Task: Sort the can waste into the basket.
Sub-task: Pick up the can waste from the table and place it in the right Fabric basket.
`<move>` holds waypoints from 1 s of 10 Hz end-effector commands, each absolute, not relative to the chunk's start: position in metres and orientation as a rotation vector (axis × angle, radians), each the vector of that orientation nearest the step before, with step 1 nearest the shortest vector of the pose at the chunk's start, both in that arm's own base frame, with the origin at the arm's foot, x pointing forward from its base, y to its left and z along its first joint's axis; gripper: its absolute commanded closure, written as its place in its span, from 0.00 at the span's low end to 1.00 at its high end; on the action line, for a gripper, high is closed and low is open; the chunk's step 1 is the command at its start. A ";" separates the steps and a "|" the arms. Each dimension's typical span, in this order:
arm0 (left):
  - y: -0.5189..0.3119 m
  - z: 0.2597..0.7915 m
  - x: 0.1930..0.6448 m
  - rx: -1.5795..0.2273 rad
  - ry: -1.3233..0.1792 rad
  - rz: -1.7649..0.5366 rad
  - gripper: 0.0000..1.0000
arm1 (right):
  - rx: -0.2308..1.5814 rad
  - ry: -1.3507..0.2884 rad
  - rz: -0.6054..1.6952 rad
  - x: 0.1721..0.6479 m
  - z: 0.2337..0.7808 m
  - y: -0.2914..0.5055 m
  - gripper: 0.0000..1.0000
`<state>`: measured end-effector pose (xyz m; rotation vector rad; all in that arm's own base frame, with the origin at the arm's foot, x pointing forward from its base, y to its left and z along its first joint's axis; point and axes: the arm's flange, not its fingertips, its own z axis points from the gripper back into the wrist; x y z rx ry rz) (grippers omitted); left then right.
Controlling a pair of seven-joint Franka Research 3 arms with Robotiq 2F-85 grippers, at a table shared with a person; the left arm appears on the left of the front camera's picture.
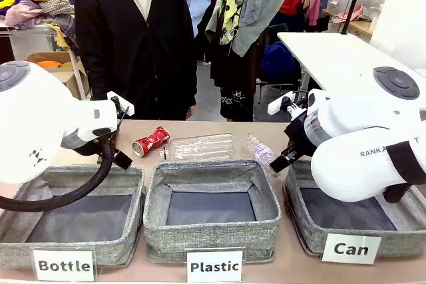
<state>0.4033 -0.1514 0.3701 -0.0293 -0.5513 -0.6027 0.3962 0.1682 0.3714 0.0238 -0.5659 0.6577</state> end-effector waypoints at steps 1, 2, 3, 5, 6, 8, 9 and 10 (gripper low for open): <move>-0.151 0.370 0.403 -0.029 -0.551 -0.602 0.00 | 0.024 -0.566 0.658 0.396 0.371 0.168 0.00; -0.151 0.370 0.403 -0.029 -0.551 -0.602 0.00 | 0.024 -0.566 0.658 0.396 0.371 0.168 0.00; -0.151 0.370 0.403 -0.029 -0.551 -0.602 0.00 | 0.024 -0.566 0.658 0.396 0.371 0.168 0.00; -0.151 0.370 0.403 -0.029 -0.551 -0.602 0.00 | 0.024 -0.566 0.658 0.396 0.371 0.168 0.00; -0.151 0.370 0.403 -0.029 -0.551 -0.602 0.00 | 0.024 -0.566 0.658 0.396 0.371 0.168 0.00; -0.151 0.370 0.403 -0.029 -0.551 -0.602 0.00 | 0.024 -0.566 0.658 0.396 0.371 0.168 0.00; -0.151 0.370 0.403 -0.029 -0.551 -0.602 0.00 | 0.024 -0.566 0.658 0.396 0.371 0.168 0.00; -0.151 0.370 0.403 -0.029 -0.551 -0.602 0.00 | 0.024 -0.566 0.658 0.396 0.371 0.168 0.00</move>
